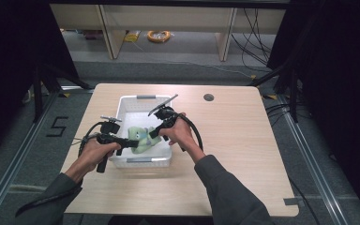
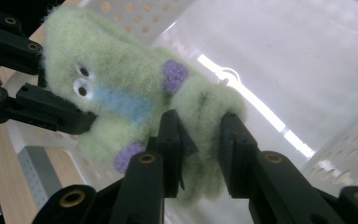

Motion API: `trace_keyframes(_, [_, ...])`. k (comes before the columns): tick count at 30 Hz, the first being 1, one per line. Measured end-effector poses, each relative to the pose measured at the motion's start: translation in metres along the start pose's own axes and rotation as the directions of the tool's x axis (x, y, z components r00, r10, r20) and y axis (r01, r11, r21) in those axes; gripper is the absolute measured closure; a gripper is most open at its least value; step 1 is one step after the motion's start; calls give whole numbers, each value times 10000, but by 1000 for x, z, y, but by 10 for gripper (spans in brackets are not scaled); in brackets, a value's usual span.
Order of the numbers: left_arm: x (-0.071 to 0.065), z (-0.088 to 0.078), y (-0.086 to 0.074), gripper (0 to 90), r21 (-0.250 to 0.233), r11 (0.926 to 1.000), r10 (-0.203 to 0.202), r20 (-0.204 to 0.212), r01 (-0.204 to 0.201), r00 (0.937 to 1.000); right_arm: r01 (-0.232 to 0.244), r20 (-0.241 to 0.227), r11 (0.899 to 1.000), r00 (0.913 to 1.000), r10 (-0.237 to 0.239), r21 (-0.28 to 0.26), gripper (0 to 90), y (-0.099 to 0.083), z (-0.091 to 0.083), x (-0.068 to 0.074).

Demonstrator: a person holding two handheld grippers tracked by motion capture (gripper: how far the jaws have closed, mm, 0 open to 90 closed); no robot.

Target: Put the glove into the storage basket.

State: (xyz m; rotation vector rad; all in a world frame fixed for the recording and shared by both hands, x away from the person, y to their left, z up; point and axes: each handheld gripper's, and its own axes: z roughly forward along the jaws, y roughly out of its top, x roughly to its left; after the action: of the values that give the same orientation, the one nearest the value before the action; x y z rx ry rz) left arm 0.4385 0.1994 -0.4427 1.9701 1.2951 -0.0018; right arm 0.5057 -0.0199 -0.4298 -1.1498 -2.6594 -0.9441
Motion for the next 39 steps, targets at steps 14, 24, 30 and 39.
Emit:
trace_keyframes(14, [5, 12, -3, 699, 563, 9983, 135, -193, -124, 9997, -101, 142, 9991, 9999, 95, 404, 726, -2, 14, -3])
trace_keyframes(24, [6, 18, -4, 685, 987, 9946, 345, -310, -313, 9989, -136, 312, 9975, 9994, 114, 694, 720, -4, 18, -4])
trace_keyframes(30, [5, 20, -3, 668, 1138, 9927, 453, -498, -394, 9977, -153, 491, 9963, 9987, 112, 842, 709, -4, 21, -2])
trace_keyframes(39, [3, 20, -2, 546, 1133, 9930, 426, -867, -327, 9953, 127, 929, 9941, 9954, -228, 1074, 635, 0, 19, 1])
